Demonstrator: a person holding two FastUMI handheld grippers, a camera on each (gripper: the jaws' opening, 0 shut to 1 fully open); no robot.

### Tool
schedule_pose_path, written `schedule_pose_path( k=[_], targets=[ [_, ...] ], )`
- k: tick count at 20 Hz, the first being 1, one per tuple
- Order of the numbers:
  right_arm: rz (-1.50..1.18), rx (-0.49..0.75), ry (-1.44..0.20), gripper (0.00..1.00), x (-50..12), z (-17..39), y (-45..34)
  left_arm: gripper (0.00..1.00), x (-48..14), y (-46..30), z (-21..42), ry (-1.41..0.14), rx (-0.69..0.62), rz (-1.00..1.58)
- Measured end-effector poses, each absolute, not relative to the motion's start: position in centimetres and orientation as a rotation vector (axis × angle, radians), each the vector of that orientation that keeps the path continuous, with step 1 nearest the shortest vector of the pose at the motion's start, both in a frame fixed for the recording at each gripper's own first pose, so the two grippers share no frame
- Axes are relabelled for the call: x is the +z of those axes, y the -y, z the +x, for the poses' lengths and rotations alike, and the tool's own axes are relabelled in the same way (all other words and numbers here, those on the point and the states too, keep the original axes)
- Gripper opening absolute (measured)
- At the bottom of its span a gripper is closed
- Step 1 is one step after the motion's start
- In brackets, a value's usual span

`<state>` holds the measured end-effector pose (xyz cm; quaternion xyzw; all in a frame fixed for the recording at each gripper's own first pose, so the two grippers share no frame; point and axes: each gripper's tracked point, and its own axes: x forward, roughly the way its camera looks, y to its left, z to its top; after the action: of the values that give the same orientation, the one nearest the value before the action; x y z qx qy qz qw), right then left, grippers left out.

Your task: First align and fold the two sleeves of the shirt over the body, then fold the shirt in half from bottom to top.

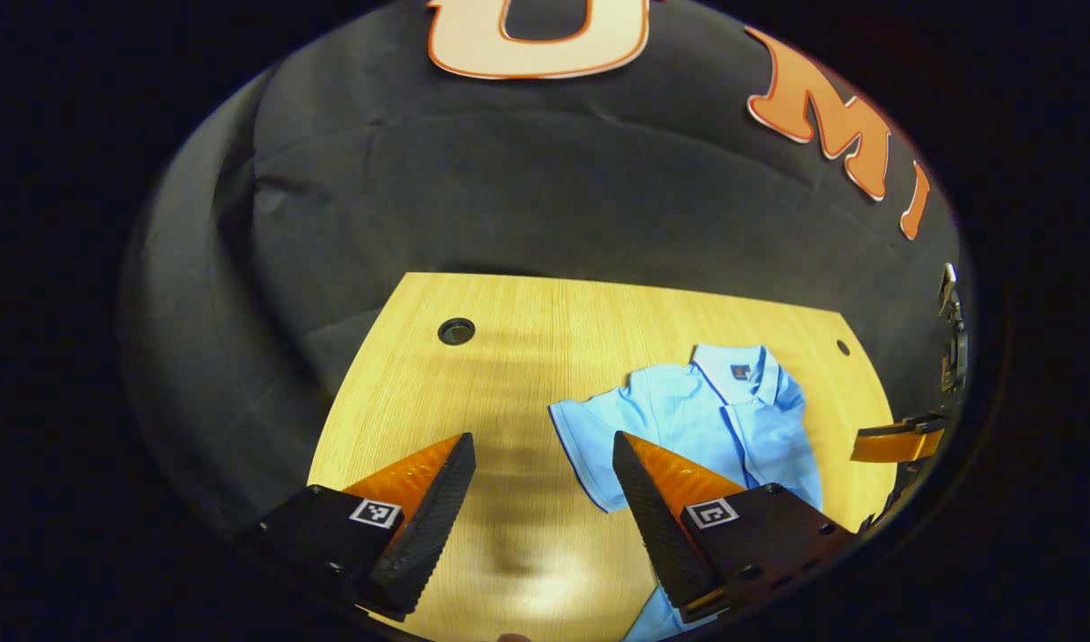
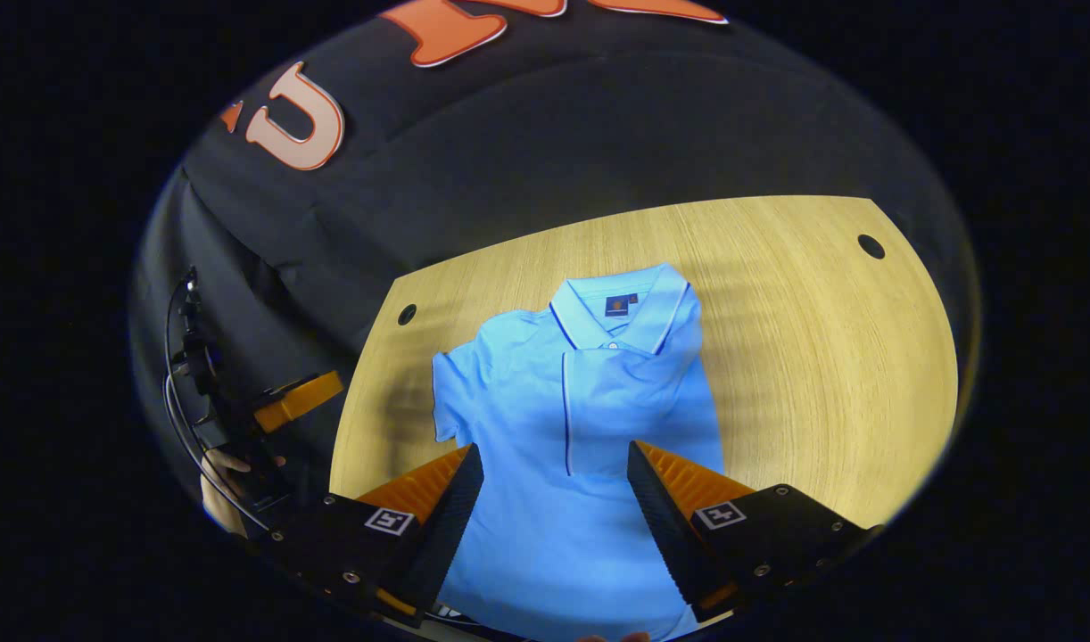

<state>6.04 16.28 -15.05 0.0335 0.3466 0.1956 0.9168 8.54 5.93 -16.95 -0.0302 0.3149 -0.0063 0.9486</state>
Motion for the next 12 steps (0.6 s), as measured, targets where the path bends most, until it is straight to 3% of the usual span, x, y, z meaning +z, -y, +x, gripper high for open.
schedule_pose_path(
  k=[12],
  targets=[
    [0.158,0.324,-0.756,0.98,-16.4,6.1,-7.5,1.00,-26.2,-2.9,13.2,-0.909,0.022,-0.053]
  ],
)
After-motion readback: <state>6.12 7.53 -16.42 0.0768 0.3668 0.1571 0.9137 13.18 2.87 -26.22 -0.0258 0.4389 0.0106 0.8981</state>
